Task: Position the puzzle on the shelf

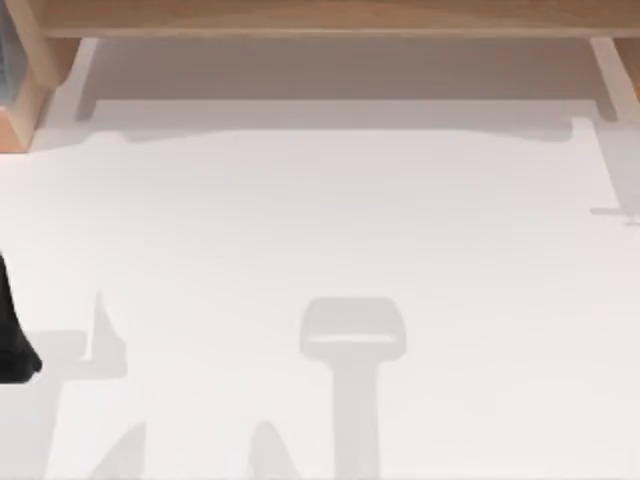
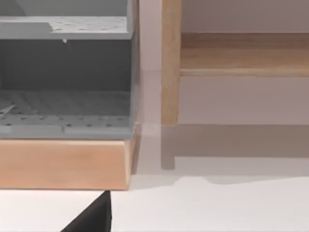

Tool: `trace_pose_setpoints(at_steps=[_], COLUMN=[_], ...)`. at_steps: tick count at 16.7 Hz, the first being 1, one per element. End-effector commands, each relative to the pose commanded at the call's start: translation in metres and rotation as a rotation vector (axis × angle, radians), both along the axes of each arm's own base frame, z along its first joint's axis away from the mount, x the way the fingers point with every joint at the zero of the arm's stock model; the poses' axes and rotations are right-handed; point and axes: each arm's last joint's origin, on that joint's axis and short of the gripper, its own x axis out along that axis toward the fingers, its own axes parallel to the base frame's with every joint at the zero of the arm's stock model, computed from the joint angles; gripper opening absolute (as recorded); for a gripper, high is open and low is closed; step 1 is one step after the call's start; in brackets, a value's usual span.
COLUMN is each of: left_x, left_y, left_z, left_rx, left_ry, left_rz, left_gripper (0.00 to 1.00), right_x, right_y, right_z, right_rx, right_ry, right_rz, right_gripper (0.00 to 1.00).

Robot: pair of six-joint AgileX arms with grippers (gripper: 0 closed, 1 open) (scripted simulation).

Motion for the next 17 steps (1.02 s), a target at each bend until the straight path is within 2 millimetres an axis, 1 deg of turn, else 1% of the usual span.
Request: trace_pose_setpoints(at_steps=[8, 12, 17], left_x=[0.000, 0.000, 0.000], left_y=[0.000, 0.000, 0.000], left_z=[0.000, 0.000, 0.000], left_rx=[0.000, 0.000, 0.000], left_ry=[0.000, 0.000, 0.000], left_rz=[0.000, 0.000, 0.000], left_gripper=[1.00, 1.00, 1.00], right_x=[-0.050, -0.052, -0.052], right_y=[0.003, 0.003, 0.003], right_z=[-0.001, -0.001, -0.001], right_rx=[0.004, 0.004, 0.004], right_ry=[0.006, 0.005, 0.005], right_rz=[0.000, 0.000, 0.000], right_gripper=[0.00, 0.00, 0.38])
